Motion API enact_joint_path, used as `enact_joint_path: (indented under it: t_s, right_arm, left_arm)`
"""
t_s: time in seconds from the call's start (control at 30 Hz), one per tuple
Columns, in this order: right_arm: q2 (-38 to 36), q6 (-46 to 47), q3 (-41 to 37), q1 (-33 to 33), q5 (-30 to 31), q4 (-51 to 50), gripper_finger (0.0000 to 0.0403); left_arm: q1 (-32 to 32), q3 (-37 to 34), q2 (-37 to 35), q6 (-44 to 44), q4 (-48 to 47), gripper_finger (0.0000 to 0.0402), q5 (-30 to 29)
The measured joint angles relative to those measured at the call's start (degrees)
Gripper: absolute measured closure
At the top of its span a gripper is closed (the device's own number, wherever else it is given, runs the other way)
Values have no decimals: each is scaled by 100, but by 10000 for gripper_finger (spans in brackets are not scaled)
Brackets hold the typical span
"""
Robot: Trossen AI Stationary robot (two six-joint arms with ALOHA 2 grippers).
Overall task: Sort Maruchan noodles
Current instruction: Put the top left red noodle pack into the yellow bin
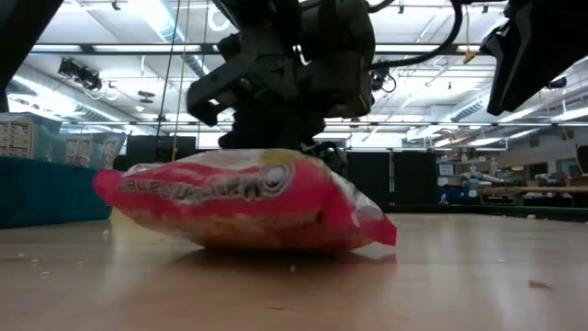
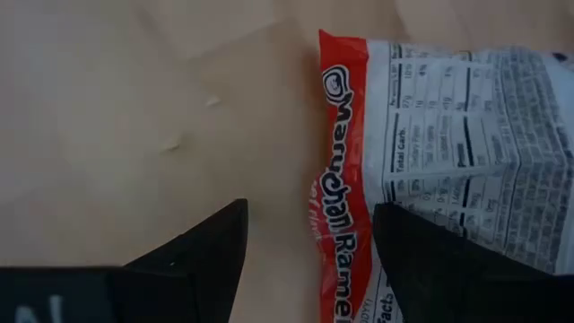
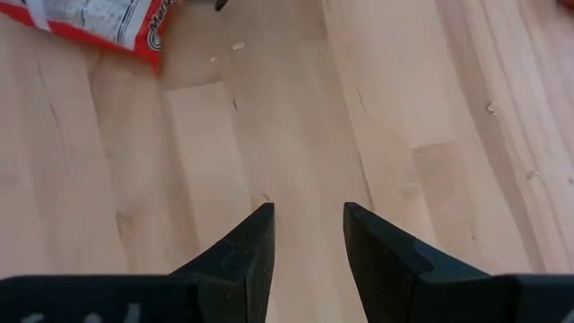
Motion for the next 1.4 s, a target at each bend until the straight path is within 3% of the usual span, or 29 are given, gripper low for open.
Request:
enact_joint_path:
  t_s: [0.2, 0.3, 0.57, 1.0, 1.4]
  right_arm:
    - [0, -9, 0, 0, 5, 152, 263]
    - [0, -12, 0, 0, 80, 141, 263]
    - [0, -9, 0, 0, 125, 137, 263]
    - [4, 47, 0, 0, 123, 192, 263]
    - [4, 10, 0, 0, 136, 227, 263]
  left_arm:
    - [-143, 4, 37, 47, 51, 163, 2]
    - [-214, 4, 39, 64, 7, 190, 12]
    - [-266, -11, -58, 315, -709, 385, -333]
    - [-143, -7, -1393, 266, -2111, 399, -1644]
    - [-22, -7, -1972, -164, -4022, 400, -3185]
